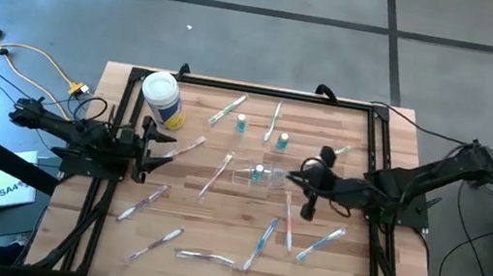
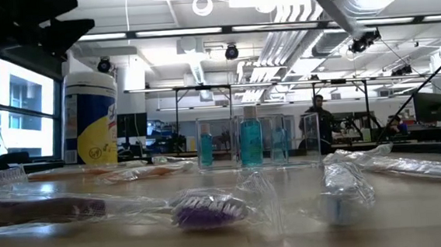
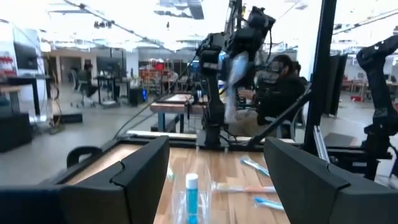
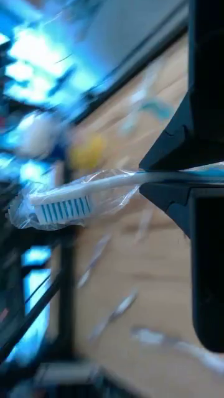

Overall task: Pick & Place toothbrushing station
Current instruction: Put the top blue toothbrush into the left section of the transparent organizer

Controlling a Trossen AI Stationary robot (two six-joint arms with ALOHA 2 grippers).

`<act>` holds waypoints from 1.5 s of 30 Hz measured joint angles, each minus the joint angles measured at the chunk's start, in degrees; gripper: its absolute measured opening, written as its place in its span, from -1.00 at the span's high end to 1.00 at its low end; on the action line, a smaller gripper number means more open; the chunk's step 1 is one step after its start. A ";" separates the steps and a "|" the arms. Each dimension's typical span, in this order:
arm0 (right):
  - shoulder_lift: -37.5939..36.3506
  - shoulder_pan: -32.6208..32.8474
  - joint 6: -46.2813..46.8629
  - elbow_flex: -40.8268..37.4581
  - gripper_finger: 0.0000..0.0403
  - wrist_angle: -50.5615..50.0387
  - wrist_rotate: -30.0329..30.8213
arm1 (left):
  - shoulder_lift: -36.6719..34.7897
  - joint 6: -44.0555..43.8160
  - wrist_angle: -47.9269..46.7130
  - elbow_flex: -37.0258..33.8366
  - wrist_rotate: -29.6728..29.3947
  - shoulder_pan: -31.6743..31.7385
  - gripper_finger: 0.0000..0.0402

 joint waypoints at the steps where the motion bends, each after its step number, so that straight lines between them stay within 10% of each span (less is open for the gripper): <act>1: 0.63 -0.25 -3.19 0.01 0.92 3.11 -1.61 | 1.22 1.20 1.73 0.00 1.27 0.00 -0.31; 19: 14.57 -13.48 -16.06 -0.08 0.93 30.98 -30.21 | 41.77 11.36 30.25 11.83 4.28 0.00 -0.31; 30: 16.36 -14.32 -16.17 -0.05 0.93 32.74 -31.65 | 62.38 17.74 28.45 30.06 3.47 0.02 -0.31; 45: 16.34 -14.26 -17.68 -0.05 0.93 32.67 -32.18 | 67.62 16.59 27.73 37.33 3.20 1.89 -0.31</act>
